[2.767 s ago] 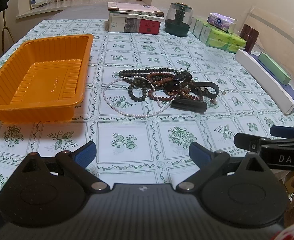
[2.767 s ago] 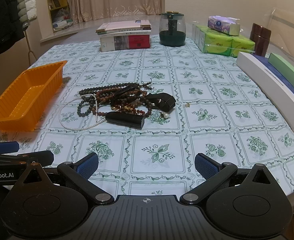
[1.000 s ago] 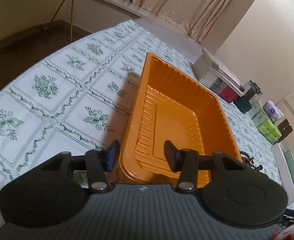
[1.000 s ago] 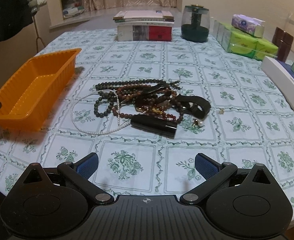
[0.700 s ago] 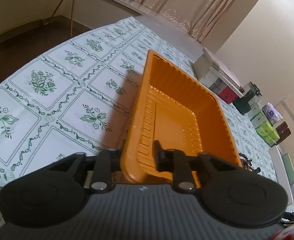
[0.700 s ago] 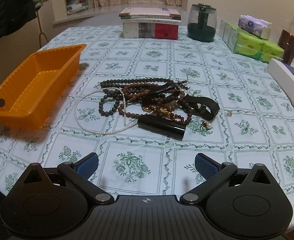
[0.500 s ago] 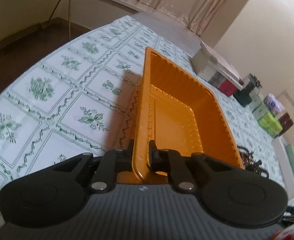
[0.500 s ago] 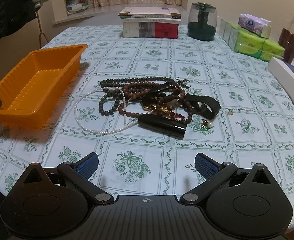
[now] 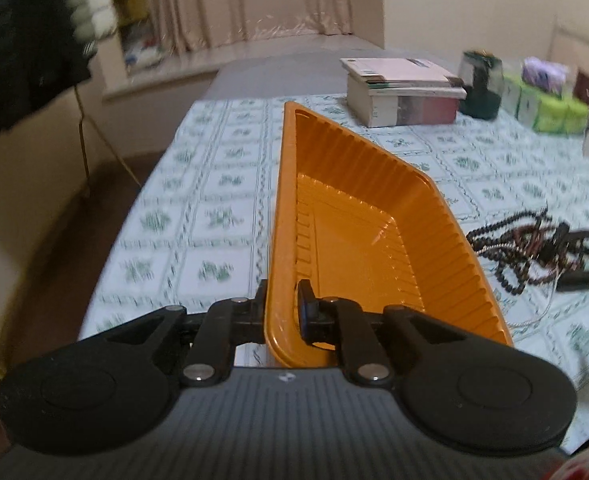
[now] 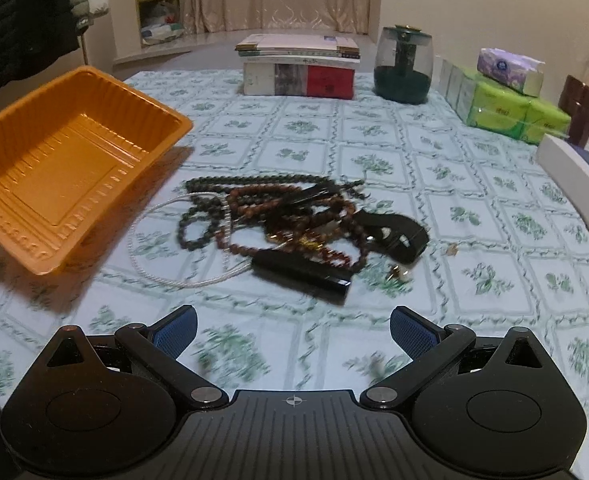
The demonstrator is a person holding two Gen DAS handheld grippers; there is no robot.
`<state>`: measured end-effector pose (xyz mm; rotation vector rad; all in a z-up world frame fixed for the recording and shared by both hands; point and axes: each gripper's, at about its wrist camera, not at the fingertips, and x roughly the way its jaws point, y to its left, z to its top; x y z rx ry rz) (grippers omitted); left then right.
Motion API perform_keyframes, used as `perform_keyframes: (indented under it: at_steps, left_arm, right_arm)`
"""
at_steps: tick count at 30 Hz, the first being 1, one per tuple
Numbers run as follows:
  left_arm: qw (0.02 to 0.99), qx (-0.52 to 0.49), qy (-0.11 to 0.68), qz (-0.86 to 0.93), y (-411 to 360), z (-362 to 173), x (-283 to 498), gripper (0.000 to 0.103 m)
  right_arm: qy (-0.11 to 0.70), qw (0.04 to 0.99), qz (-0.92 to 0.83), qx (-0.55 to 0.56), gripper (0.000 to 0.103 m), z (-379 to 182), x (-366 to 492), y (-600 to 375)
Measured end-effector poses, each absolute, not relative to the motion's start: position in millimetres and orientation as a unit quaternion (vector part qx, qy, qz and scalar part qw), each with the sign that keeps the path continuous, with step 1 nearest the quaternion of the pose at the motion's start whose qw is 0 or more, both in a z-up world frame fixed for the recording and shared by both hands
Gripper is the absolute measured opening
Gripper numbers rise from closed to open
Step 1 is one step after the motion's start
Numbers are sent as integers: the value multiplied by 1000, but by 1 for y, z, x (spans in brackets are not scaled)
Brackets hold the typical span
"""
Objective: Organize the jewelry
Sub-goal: 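Grasp the black cylindrical case with the right tool while the left tool holds the tray, then carry the black case into the orange tray and open the right tool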
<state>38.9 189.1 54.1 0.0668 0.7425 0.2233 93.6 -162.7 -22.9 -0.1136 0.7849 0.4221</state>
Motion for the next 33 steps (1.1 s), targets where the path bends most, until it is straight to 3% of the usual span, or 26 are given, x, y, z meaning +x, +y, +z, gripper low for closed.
perform_keyframes:
  at_steps: [10, 14, 20, 33]
  left_arm:
    - [917, 118, 362, 121, 143, 66, 50, 11]
    - [914, 129, 364, 128, 138, 67, 52, 12]
    - [912, 143, 363, 128, 131, 67, 52, 12]
    - [910, 158, 363, 125, 129, 68, 52, 12]
  right_arm:
    - [373, 915, 153, -2, 102, -43, 127, -155]
    - [371, 918, 139, 10, 86, -50, 134, -142]
    - [375, 919, 123, 7, 78, -60, 140, -136]
    - [343, 929, 136, -19, 78, -44, 125, -139]
